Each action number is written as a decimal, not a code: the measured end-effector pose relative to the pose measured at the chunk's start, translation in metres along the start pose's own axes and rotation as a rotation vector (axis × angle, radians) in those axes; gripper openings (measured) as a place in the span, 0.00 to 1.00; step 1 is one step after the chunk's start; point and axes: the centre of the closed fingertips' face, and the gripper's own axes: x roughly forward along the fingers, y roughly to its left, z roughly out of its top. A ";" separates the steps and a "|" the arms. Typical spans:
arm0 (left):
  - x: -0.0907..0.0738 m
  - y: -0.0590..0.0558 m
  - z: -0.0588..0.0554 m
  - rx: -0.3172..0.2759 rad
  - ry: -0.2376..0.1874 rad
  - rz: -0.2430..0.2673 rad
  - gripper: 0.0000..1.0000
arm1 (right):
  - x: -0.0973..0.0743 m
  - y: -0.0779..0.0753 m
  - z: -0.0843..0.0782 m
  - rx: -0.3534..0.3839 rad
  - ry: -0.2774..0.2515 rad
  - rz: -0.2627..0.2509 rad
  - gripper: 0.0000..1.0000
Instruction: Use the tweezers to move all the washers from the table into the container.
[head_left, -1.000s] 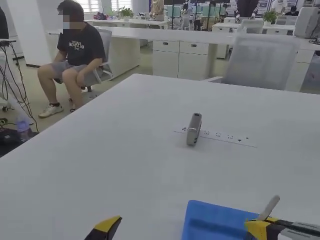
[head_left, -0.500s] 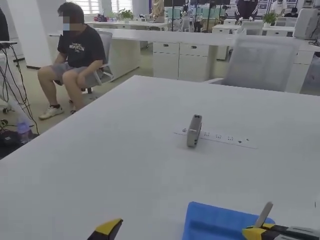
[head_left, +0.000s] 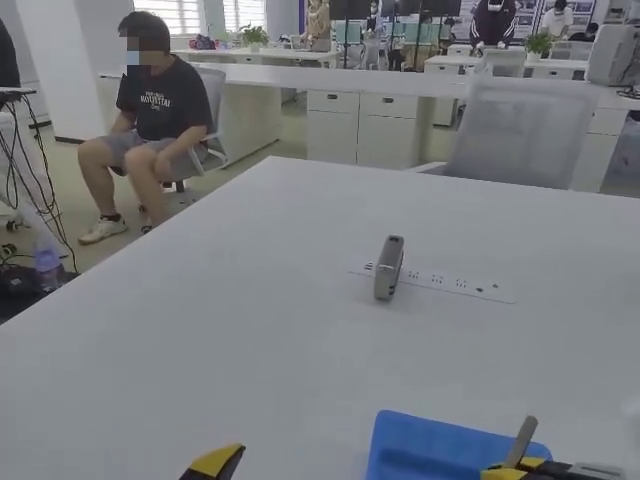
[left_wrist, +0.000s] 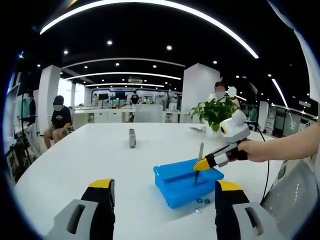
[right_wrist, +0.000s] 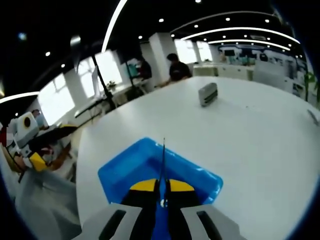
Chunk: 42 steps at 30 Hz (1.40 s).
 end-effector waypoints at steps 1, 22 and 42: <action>0.000 0.000 0.000 0.002 0.000 -0.001 0.84 | -0.001 0.001 0.000 -0.002 -0.009 0.002 0.03; 0.000 -0.001 -0.001 0.003 0.005 -0.004 0.83 | -0.048 0.063 0.026 0.078 -0.179 0.118 0.03; 0.000 0.000 -0.002 0.008 0.010 -0.003 0.82 | -0.028 0.073 -0.029 -0.096 -0.081 0.059 0.03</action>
